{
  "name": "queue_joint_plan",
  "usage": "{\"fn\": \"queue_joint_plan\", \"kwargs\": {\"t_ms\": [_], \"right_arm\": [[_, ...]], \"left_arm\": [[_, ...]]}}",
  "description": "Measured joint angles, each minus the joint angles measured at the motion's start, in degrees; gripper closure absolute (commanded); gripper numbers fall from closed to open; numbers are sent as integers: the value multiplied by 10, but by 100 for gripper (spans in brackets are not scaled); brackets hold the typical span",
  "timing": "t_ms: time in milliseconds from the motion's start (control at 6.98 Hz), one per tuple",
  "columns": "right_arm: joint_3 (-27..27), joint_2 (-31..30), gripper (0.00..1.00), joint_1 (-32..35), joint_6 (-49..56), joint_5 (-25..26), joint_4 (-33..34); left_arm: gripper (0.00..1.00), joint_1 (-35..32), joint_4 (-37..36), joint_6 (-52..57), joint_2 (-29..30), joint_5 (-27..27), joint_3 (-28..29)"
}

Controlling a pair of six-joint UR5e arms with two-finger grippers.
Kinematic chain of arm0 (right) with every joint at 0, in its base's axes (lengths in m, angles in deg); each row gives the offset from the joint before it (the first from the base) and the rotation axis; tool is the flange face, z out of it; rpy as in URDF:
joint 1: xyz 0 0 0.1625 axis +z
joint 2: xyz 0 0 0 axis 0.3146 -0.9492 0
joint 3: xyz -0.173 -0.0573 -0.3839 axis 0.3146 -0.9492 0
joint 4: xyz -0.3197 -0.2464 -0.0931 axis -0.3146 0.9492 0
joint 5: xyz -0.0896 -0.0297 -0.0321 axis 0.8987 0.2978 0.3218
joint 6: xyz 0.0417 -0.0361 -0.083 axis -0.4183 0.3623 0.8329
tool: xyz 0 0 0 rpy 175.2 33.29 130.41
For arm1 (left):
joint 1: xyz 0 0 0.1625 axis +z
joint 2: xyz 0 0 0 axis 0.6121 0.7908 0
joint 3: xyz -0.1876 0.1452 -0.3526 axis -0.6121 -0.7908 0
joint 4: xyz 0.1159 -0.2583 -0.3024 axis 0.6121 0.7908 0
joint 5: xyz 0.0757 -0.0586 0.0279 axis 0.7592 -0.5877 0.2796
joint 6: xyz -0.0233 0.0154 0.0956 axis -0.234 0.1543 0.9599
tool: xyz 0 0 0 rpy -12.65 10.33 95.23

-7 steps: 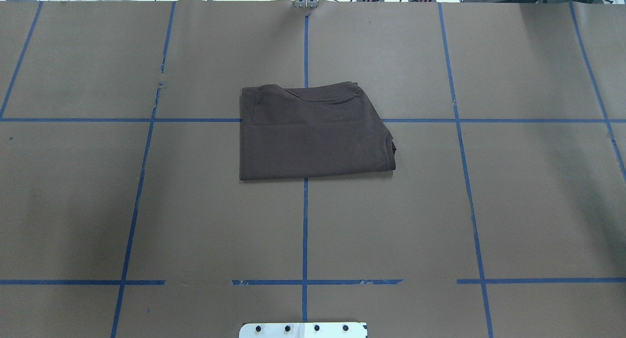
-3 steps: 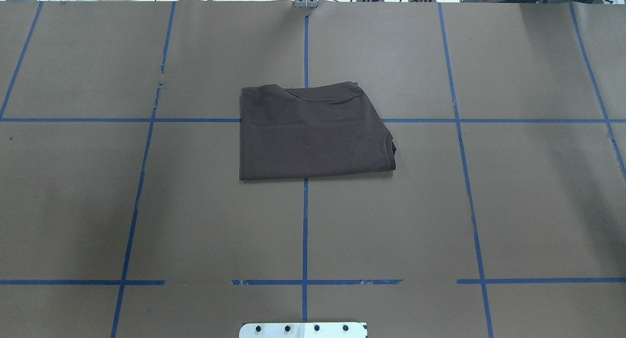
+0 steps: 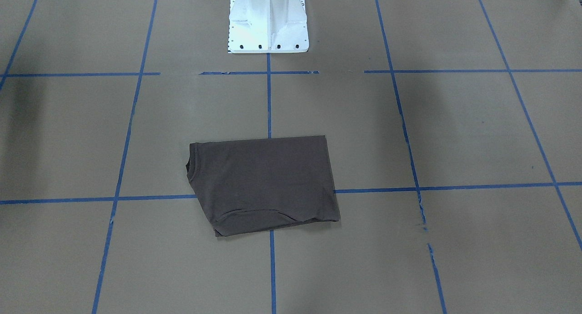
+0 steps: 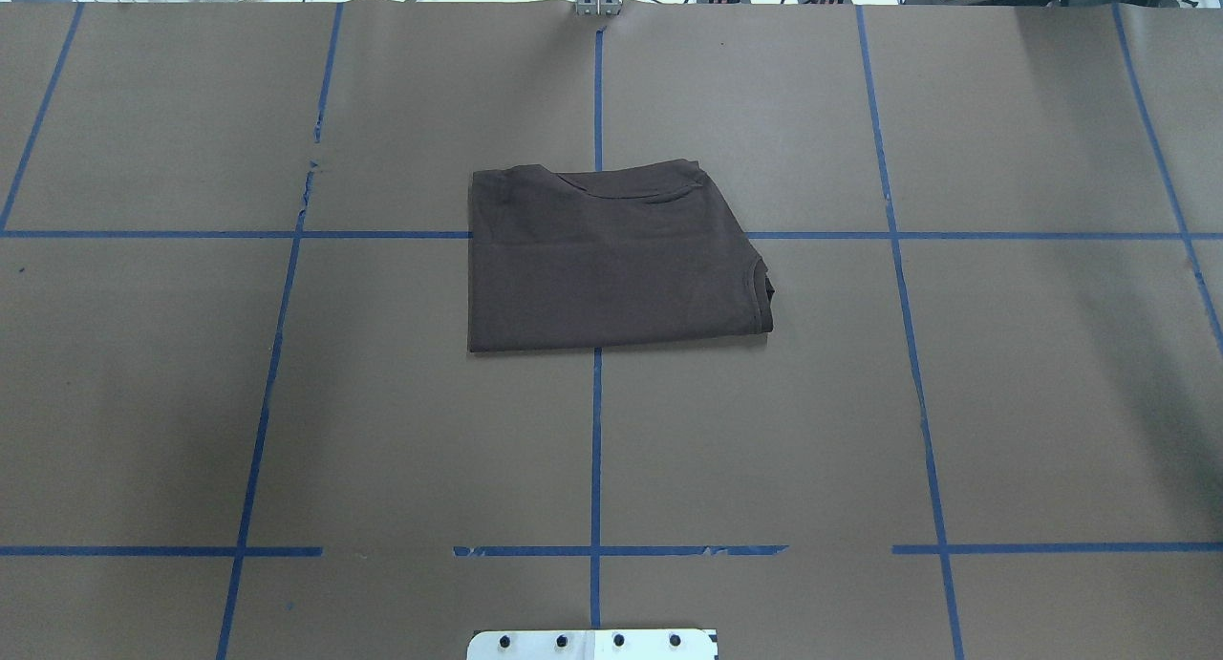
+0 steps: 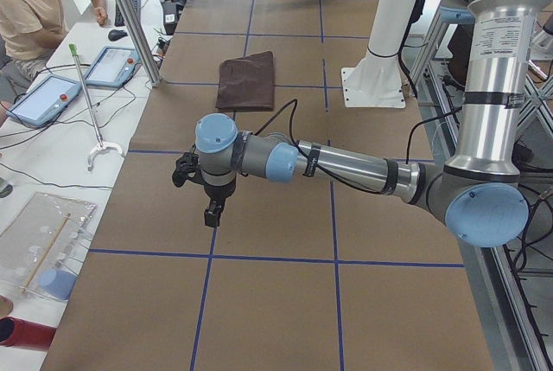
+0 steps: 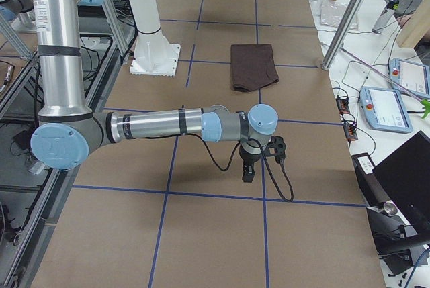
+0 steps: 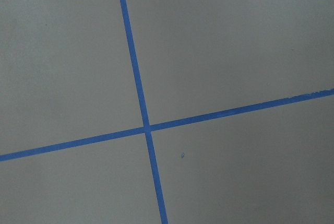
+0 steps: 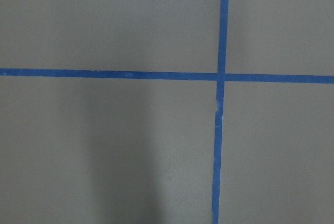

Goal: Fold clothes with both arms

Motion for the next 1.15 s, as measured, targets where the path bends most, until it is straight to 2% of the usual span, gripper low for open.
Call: {"fn": "queue_joint_plan", "kwargs": {"t_ms": [1146], "right_arm": [[-13, -1, 0, 0, 1, -1, 0]], "left_arm": [[0, 0, 1, 1, -13, 4, -30]]}}
